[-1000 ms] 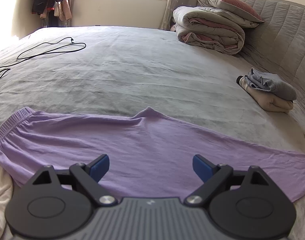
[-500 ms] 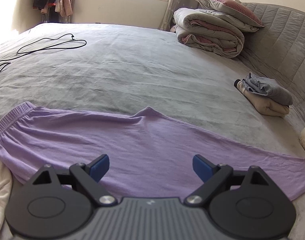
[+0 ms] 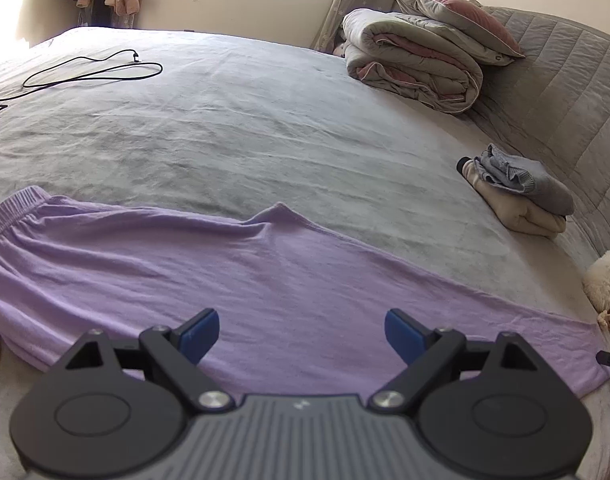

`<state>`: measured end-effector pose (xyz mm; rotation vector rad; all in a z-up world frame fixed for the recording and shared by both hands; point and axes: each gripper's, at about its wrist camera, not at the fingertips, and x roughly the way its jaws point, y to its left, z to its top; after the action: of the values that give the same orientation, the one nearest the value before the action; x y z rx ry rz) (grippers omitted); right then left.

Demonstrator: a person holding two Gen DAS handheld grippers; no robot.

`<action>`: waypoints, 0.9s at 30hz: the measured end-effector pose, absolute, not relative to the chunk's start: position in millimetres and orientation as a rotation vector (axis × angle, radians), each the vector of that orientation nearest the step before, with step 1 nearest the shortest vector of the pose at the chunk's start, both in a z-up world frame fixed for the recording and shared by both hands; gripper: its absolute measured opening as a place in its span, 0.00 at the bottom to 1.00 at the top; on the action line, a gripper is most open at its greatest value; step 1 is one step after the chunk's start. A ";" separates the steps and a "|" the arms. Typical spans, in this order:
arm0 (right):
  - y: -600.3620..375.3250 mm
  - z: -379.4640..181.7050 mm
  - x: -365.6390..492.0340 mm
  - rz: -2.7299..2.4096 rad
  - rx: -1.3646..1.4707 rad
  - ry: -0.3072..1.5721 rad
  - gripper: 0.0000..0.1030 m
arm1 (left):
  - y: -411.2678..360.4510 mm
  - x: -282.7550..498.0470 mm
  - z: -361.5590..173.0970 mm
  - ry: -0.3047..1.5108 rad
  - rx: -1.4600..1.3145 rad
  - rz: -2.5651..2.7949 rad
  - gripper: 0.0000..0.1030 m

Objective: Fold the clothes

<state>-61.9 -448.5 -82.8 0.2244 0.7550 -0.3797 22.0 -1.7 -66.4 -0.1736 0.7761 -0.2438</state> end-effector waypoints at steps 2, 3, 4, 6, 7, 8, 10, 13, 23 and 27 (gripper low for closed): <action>-444.5 -83.2 -59.7 -0.350 0.206 0.760 0.20 | -2.8 22.2 -66.6 0.781 -0.176 -0.256 0.87; -444.3 -82.5 -59.0 -0.338 0.215 0.761 0.11 | -3.6 22.0 -66.5 0.785 -0.180 -0.265 0.87; -444.3 -81.5 -58.2 -0.329 0.226 0.761 0.10 | -3.7 22.1 -66.4 0.790 -0.187 -0.276 0.85; -444.8 -77.9 -57.3 -0.312 0.263 0.750 0.08 | -3.0 22.7 -66.4 0.801 -0.207 -0.300 0.81; -445.1 -76.0 -56.8 -0.304 0.283 0.743 0.08 | -2.6 23.6 -66.8 0.809 -0.228 -0.320 0.78; -443.4 -72.1 -56.3 -0.291 0.303 0.730 0.08 | -2.0 24.7 -67.4 0.818 -0.252 -0.344 0.77; -438.3 -65.2 -55.1 -0.265 0.322 0.704 0.08 | -1.8 27.0 -68.9 0.838 -0.302 -0.394 0.70; -425.5 -54.1 -50.4 -0.201 0.352 0.672 0.08 | -5.2 30.1 -72.6 0.870 -0.380 -0.476 0.67; -357.7 -40.4 -19.8 0.036 0.375 0.693 0.08 | -37.2 38.6 -90.4 0.957 -0.610 -0.712 0.67; -327.8 -41.0 -10.6 0.124 0.349 0.721 0.08 | -46.8 42.3 -97.2 0.972 -0.672 -0.750 0.67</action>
<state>-10.6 -327.8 -41.0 0.3490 0.7209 0.1239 42.3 -46.8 -97.2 -0.6717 0.9722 -0.7501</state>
